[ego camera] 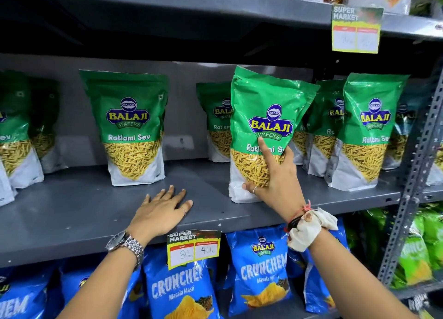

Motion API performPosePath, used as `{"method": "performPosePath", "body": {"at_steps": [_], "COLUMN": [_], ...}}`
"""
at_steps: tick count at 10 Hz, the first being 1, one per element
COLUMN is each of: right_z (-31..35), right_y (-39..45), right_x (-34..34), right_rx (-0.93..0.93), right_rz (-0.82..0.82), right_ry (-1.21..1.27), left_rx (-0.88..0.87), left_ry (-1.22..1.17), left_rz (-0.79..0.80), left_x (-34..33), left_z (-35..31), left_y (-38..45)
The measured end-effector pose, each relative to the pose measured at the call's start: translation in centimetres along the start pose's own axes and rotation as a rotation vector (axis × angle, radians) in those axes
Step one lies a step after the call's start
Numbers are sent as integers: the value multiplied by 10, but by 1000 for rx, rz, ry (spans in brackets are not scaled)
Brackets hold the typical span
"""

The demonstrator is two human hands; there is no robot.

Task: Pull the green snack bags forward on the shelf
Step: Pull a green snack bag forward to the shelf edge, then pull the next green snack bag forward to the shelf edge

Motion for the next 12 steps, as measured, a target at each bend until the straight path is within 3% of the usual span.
{"method": "performPosePath", "body": {"at_steps": [6, 8, 10, 12], "right_z": [1, 0, 48, 123], "right_y": [-8, -15, -54, -33], "right_x": [5, 2, -16, -57], "right_rx": [62, 75, 267, 397], "right_rz": [22, -51, -246, -251], "right_ry": [97, 230, 110, 143], "left_rx": [16, 72, 92, 143], "left_ry": [-11, -101, -159, -149], "left_rz": [-16, -205, -250, -386], "left_x": [1, 5, 5, 32], "left_z": [1, 1, 32, 118], "left_y": [0, -13, -27, -68]}}
Point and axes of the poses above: each hand's wrist, its own y-axis towards the middle knuckle, its own x-axis out of the back of the hand, z = x × y, the point moved 4 cm from there along y, towards the middle knuckle, and after that the axes turned 9 degrees about z, right-handed, at the moved point
